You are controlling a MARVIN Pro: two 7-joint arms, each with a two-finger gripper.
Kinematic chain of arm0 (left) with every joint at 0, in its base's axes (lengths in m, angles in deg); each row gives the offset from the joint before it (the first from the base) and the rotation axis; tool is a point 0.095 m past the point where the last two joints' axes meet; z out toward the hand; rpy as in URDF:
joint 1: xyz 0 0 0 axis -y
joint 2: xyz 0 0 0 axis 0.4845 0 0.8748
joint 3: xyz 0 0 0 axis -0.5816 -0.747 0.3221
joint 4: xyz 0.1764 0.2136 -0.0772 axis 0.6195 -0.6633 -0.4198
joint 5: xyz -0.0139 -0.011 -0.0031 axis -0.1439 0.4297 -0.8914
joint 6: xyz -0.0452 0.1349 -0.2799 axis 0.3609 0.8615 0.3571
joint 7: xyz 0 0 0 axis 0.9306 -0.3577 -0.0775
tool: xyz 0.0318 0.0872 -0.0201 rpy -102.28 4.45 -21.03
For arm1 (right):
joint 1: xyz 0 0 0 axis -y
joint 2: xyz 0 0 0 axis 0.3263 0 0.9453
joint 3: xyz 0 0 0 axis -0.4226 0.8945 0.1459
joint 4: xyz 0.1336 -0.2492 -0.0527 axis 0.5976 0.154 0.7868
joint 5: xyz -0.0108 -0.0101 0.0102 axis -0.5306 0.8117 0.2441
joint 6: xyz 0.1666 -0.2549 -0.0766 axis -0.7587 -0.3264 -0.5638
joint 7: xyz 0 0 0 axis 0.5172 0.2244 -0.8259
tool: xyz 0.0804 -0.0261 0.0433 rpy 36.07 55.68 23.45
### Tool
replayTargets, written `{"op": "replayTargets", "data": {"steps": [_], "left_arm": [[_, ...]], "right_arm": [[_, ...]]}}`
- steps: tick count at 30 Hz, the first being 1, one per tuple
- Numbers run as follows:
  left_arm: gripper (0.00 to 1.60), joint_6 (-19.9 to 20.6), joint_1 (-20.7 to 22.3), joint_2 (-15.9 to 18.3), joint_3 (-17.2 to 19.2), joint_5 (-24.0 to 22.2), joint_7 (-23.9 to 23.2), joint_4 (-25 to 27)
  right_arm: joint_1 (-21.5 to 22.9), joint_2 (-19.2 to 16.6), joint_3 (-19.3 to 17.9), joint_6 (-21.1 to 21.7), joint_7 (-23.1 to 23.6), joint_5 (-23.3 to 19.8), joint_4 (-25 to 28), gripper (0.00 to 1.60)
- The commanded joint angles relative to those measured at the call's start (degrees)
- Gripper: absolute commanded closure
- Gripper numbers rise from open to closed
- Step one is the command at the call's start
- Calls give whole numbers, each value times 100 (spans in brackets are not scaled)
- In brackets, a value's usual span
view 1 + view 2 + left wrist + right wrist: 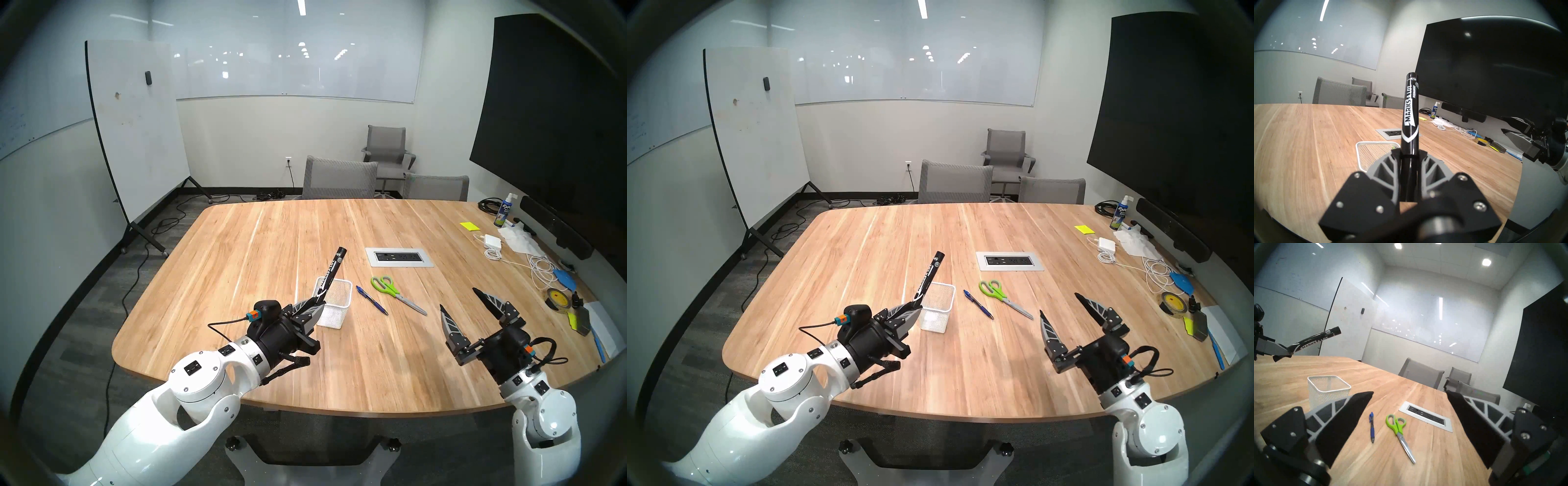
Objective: Place the pen, the marker, and the scissors into the pen holder
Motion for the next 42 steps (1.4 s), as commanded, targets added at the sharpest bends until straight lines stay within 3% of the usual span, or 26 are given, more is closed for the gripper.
{"op": "replayTargets", "data": {"steps": [1,6,18,20,25,26,27,29,32,42], "left_arm": [[160,-40,10,-26,-23,-16,-44,123],[160,-59,-14,6,12,-28,-67,122],[160,-215,-309,176,371,-223,-132,106],[160,-234,-343,180,384,-245,-141,115],[160,-361,-544,233,505,-345,-173,195],[160,-382,-574,249,531,-359,-181,208],[160,-408,-611,263,564,-379,-188,224],[160,-451,-667,286,611,-407,-205,248],[160,-507,-731,295,660,-446,-224,273],[160,-516,-780,276,663,-476,-194,394]], "right_arm": [[-694,329,-732,-330,424,-366,316,0],[-966,547,-1065,-484,799,-601,416,0],[-1818,1129,-1879,-949,2240,-1848,642,0],[-1842,1150,-1910,-971,2302,-1948,636,0],[-2301,1099,-2083,-1120,3004,-2747,620,0],[-2178,1130,-2077,-1104,2906,-2734,585,0],[-2365,1067,-2114,-1155,3162,-2977,579,0],[-2388,1028,-2128,-1182,3258,-3176,526,0],[-2434,973,-2212,-1206,3761,-3619,407,0],[-2396,925,-2255,-1180,4090,-3903,289,0]]}}
